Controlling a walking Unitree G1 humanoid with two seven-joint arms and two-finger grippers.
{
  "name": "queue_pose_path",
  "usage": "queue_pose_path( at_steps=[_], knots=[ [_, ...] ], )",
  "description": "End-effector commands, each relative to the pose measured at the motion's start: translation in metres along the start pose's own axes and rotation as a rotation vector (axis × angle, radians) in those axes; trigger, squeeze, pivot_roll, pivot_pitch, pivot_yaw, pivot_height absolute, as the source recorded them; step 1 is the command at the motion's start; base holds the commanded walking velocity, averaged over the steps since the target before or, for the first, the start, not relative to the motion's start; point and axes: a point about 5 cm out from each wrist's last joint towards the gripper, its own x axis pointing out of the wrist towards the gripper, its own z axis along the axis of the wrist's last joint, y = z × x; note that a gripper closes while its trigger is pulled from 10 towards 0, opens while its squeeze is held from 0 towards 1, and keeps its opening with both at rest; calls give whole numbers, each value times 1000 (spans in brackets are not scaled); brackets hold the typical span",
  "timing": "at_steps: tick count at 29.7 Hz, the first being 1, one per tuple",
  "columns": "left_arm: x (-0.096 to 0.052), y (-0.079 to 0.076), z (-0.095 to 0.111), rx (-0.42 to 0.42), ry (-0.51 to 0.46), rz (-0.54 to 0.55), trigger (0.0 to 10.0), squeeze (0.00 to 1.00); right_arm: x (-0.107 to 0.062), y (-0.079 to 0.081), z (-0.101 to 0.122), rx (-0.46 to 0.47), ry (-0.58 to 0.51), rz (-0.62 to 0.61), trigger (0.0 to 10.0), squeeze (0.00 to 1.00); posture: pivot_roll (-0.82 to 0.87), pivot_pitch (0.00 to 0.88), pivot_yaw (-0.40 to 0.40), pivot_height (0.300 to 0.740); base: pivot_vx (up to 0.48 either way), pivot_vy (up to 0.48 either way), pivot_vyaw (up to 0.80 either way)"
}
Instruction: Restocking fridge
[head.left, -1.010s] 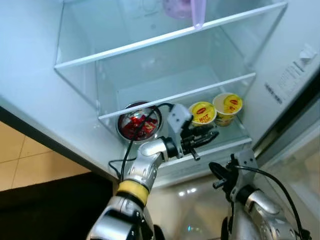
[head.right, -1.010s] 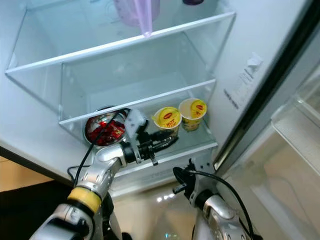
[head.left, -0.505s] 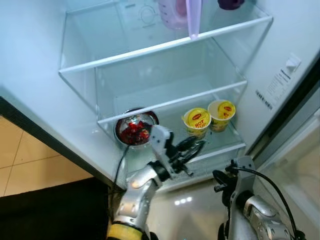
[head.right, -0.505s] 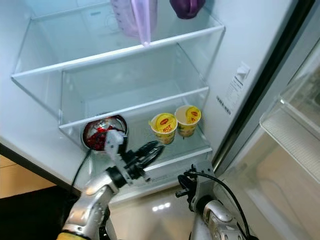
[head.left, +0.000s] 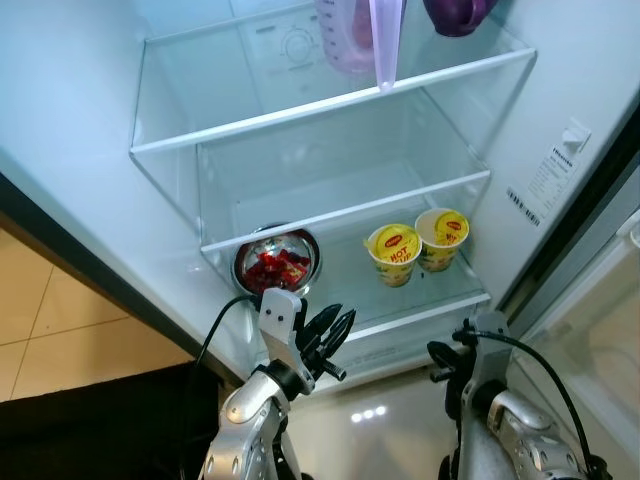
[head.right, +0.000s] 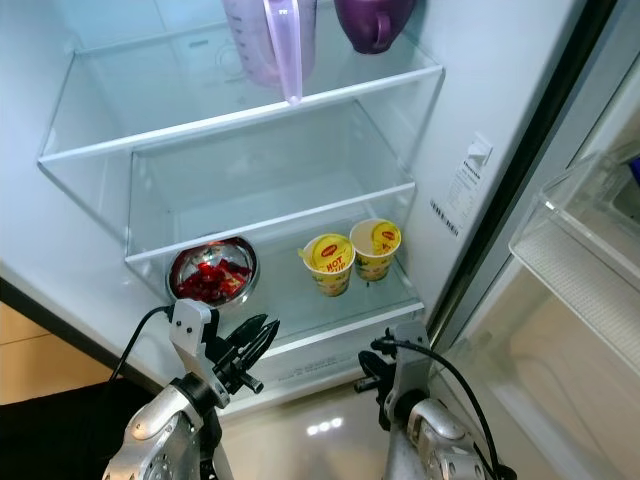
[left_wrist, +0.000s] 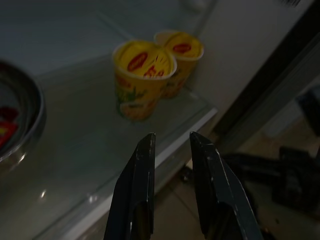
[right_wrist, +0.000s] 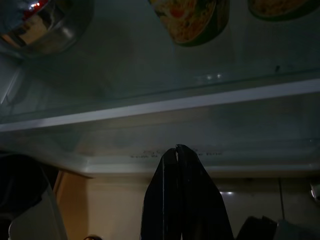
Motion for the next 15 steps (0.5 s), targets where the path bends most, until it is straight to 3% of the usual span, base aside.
queue_pose_path(
  at_steps=[1,7,15],
  knots=[
    [-7,-5,-19,-31,51,30,10000,0,-5,-12,-3,1,4,-52,10000,0,-72,237,141,422,0,0,-400],
    [-25,-19,-45,-41,153,5,10000,0,0,-5,-5,6,3,-20,10000,0,-77,206,138,439,0,0,-333],
    [-32,-25,-56,-47,222,-37,10000,0,2,-5,-10,23,14,-16,10000,0,-70,194,133,456,0,0,-300]
  ],
)
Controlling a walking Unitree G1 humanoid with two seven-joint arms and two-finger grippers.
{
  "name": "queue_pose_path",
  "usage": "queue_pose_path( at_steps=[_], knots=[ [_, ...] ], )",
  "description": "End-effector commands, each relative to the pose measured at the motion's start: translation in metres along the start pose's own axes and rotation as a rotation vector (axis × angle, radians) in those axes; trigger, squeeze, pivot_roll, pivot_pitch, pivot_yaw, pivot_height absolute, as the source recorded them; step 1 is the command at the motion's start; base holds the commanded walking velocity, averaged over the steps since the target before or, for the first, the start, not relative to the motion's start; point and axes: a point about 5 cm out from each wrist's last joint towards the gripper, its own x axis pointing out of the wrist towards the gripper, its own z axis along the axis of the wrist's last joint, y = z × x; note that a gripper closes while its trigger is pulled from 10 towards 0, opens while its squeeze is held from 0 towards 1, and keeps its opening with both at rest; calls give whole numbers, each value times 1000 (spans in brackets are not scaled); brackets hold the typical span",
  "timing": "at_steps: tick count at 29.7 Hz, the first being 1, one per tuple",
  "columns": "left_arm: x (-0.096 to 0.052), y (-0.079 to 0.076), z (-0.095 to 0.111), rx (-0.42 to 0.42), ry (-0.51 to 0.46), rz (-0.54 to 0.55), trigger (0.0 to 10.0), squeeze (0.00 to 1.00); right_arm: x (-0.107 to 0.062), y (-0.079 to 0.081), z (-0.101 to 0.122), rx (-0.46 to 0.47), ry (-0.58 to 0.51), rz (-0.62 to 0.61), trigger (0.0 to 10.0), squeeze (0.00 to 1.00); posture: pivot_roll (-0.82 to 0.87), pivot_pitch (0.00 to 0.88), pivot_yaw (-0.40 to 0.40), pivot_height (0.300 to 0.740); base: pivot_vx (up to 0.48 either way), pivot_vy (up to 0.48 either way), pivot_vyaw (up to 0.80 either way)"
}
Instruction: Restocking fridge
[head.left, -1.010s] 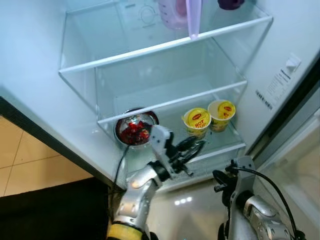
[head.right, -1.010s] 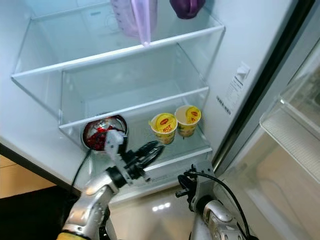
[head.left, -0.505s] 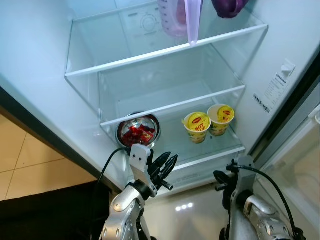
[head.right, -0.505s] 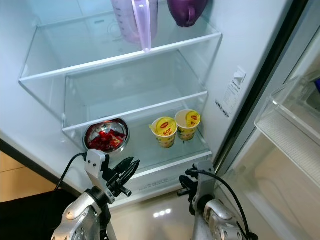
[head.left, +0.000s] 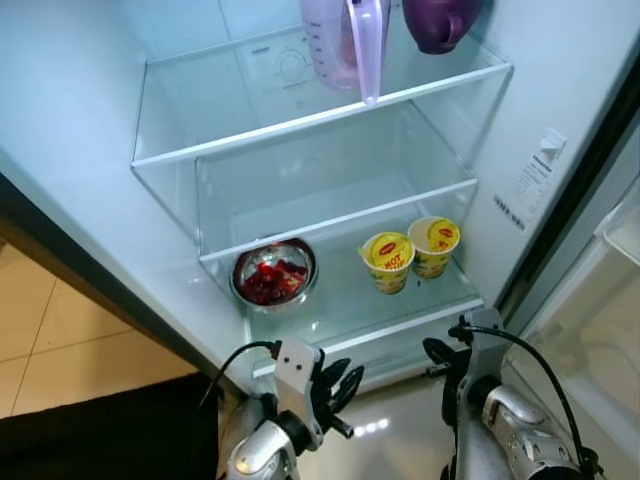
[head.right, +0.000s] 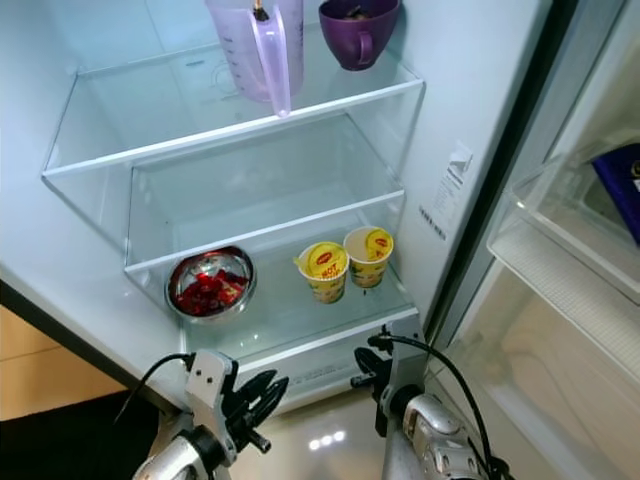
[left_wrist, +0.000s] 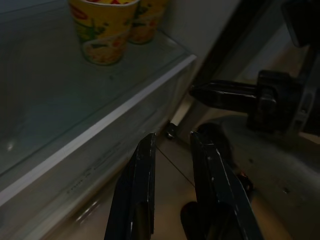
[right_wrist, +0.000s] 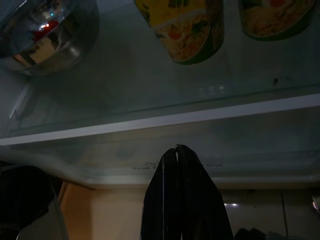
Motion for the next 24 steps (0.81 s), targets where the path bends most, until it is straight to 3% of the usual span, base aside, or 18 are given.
queue_pose_path(
  at_steps=[1,8,17,24],
  knots=[
    [-7,-1,-15,-23,61,0,10000,0,-5,-6,-7,8,19,-35,10000,0,-68,190,131,460,0,0,-431],
    [-14,-2,-26,-13,103,-3,10000,0,-4,-1,-13,33,22,7,10000,0,-64,173,125,460,0,0,0],
    [-21,2,-31,0,126,13,10000,0,-4,8,-17,24,20,79,10000,0,-79,167,114,502,0,0,0],
    [-25,19,-28,-1,116,101,10000,0,-4,17,-25,65,50,123,10000,0,-84,165,118,516,0,0,0]
  ],
)
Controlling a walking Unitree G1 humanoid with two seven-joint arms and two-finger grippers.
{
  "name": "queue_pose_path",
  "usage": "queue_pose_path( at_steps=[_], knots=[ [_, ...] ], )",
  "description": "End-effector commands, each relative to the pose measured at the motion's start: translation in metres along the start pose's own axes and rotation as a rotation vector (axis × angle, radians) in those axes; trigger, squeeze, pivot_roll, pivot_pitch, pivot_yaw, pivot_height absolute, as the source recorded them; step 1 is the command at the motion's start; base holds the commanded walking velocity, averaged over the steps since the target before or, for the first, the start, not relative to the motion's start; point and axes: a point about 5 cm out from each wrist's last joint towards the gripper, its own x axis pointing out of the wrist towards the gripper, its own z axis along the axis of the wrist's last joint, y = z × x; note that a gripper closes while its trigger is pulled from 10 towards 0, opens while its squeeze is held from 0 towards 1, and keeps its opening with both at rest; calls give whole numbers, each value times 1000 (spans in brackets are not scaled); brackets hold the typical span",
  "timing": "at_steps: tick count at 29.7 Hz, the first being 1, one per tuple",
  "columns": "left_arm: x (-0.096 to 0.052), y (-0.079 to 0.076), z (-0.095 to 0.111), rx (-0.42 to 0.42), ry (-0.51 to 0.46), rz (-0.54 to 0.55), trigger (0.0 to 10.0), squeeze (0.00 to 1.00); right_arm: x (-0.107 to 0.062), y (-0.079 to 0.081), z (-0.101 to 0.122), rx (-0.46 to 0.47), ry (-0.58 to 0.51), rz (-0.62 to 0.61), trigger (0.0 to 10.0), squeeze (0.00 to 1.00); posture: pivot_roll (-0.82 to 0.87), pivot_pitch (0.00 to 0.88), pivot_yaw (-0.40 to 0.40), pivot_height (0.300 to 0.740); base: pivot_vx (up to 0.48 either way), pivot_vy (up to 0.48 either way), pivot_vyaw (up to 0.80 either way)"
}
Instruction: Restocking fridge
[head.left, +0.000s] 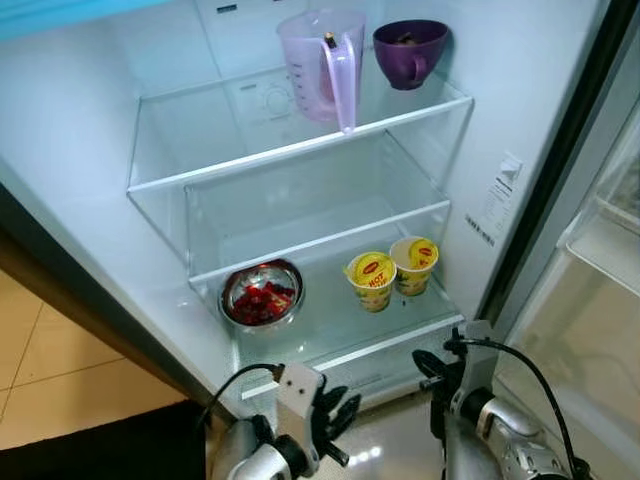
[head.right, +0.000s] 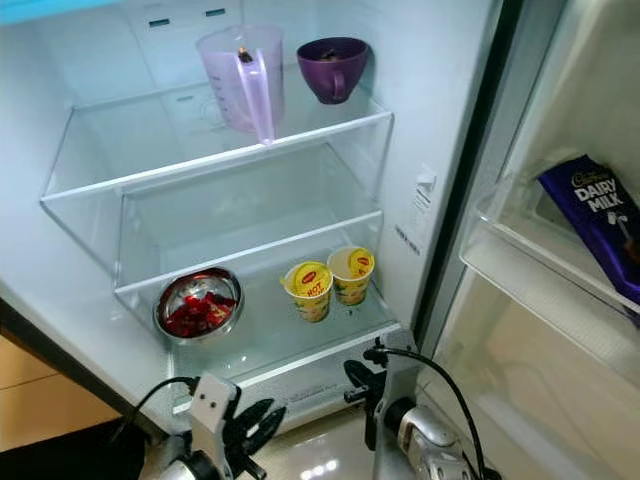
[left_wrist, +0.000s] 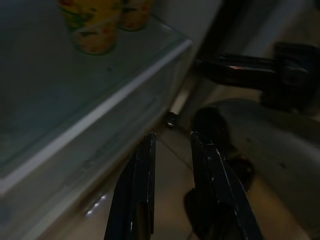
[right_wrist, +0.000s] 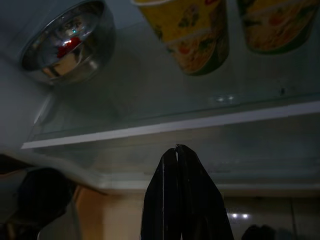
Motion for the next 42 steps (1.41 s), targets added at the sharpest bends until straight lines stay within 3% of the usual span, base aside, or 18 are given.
queue_pose_path(
  at_steps=[1,6,12,20,42],
  knots=[
    [-6,12,-6,0,29,54,10000,0,0,6,-10,25,33,29,10000,0,-77,160,116,516,0,0,0],
    [1,30,0,-14,5,138,10000,0,2,11,-10,70,12,72,10000,0,-71,167,107,521,0,0,0],
    [4,37,-19,-39,78,163,10000,0,3,19,-20,84,44,108,10000,0,-79,143,106,549,0,0,0],
    [11,30,-30,-65,108,142,10000,0,-7,15,-31,115,77,115,10000,0,-80,160,86,583,0,0,0],
    [10,17,-51,-44,203,78,10000,0,-16,13,-42,183,115,138,10000,0,-90,189,69,583,-40,0,0]
  ],
)
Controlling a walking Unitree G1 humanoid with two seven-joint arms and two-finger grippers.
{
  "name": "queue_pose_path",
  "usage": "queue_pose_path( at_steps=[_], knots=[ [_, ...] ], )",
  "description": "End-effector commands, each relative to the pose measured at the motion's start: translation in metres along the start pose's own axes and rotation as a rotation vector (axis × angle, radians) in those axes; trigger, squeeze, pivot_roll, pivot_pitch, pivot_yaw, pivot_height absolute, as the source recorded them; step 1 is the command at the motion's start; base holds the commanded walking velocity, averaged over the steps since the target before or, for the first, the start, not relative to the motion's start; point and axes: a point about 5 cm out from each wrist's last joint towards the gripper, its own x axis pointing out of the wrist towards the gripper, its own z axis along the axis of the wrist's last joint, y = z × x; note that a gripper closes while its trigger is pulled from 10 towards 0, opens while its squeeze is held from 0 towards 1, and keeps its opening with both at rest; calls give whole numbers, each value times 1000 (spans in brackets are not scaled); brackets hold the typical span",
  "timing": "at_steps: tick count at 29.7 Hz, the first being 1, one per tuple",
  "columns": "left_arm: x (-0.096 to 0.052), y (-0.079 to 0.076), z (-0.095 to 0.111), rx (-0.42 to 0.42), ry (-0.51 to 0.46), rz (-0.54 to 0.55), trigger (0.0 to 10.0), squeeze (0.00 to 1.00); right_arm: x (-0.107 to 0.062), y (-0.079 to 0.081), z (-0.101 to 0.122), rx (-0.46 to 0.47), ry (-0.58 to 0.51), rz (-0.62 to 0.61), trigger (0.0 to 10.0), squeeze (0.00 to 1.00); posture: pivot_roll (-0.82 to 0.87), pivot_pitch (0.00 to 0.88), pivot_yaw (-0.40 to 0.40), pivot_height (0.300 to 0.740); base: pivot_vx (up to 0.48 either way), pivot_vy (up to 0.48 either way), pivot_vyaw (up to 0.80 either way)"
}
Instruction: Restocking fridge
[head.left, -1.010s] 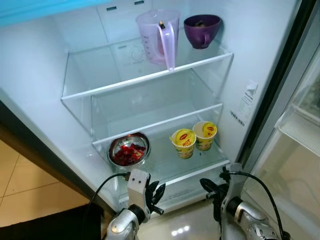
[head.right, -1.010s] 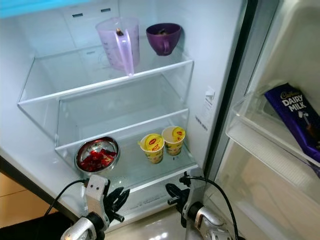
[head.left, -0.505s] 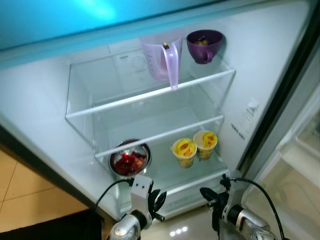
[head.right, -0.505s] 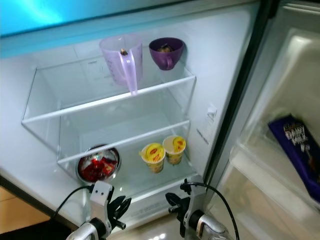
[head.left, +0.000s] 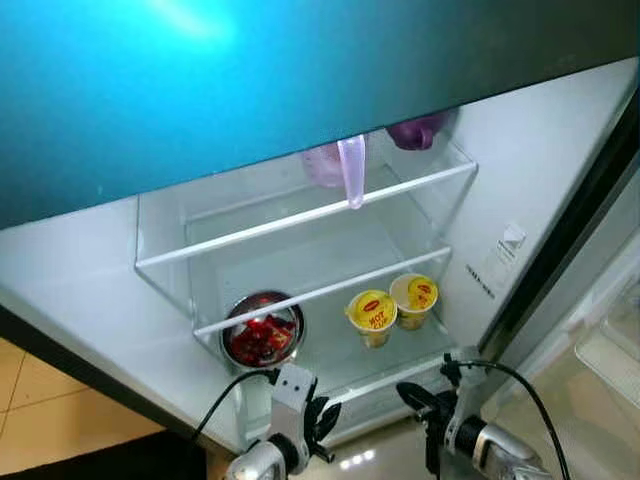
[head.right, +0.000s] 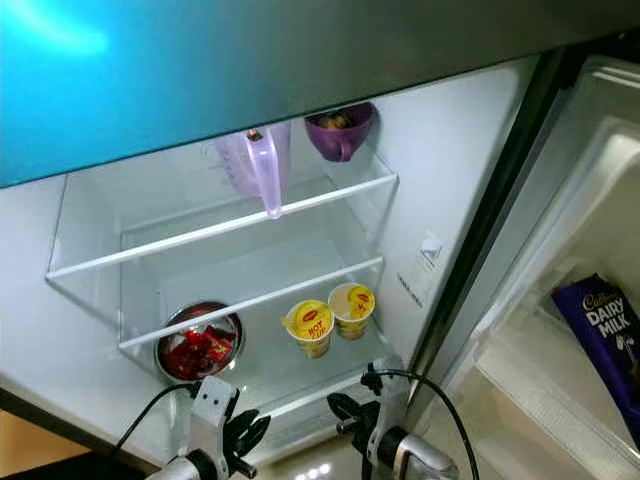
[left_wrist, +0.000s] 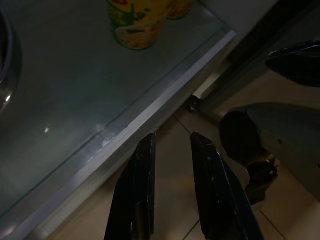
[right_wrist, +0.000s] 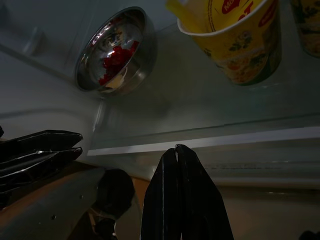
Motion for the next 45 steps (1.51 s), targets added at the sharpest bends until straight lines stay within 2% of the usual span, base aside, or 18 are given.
queue_pose_path(
  at_steps=[1,7,11,24,28,34,45],
  knots=[
    [-4,-3,-11,-10,35,7,10000,0,-5,0,-10,36,19,1,10000,0,-90,189,69,583,0,0,0],
    [-3,-4,-13,-4,36,6,10000,0,-6,0,-9,67,3,34,10000,0,-89,183,63,588,0,0,0],
    [-4,-4,-18,-1,51,13,10000,0,-5,4,-8,82,-11,80,10000,0,-93,176,67,607,0,0,0],
    [-5,-2,-22,12,76,9,10000,0,-7,0,-6,133,-32,68,10000,0,-92,159,69,656,0,0,0],
    [-6,-3,-27,31,113,-2,10000,0,-8,-1,-10,139,-14,45,10000,0,-94,166,73,656,-214,0,0],
    [-6,-2,-27,35,105,-1,10000,0,-10,-3,-11,163,-26,29,10000,0,-97,164,77,656,-480,0,0],
    [-6,-4,-27,32,105,-17,10000,0,-16,-4,-24,194,0,7,10000,0,-97,146,83,656,0,0,0]
  ],
)
